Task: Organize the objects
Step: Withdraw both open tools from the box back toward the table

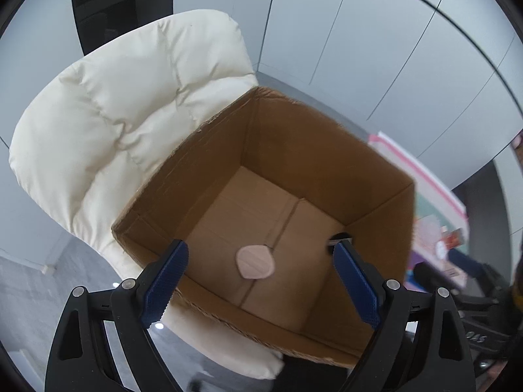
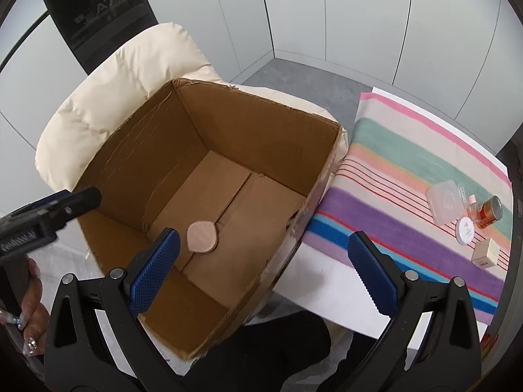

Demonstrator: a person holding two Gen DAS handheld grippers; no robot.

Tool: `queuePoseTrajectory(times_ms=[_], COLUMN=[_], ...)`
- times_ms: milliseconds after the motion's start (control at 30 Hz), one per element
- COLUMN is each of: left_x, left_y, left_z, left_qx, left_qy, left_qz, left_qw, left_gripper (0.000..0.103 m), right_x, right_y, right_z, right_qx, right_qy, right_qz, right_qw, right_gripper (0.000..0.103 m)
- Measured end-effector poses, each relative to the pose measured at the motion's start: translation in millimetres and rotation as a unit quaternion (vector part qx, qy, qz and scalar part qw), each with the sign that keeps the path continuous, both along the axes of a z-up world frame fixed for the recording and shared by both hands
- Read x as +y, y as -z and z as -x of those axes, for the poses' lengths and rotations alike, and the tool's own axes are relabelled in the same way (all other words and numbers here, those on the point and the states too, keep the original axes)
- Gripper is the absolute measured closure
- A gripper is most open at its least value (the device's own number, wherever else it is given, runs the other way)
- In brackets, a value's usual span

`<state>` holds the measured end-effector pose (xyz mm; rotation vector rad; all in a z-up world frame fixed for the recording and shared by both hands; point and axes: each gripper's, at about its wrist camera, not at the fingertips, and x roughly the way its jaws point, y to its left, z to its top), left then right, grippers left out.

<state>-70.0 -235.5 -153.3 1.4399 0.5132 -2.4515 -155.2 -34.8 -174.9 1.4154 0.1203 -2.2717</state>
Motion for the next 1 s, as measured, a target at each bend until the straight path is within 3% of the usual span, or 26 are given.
queuePoseTrajectory(times_ms=[233, 633, 1000], left_x=[11.8, 52.2, 78.9], left_y=[-23.2, -39.4, -41.0], left_z=[-17.9, -68.0, -112.9], left_qx=[0.005, 0.003, 0.004], left_qy=[-0.014, 0.028, 0.05], left_qz=[0.04, 0.069, 0.056], left_qw=[0.9991, 0.9972, 0.9971], left_gripper=[0.012, 0.011, 0.011], right_x=[9.6, 36.1, 58.0], right_y=[-19.5, -41.8, -55.3], right_z=[-16.1, -57.6, -100.4], right_qx=[0.011, 0.014, 0.03], right_qy=[-0.003, -0.003, 0.0], right_qz=[-0.014, -0.009, -0.012], right_qw=[1.0, 1.0, 0.999], right_gripper=[0.0, 0.0, 0.0])
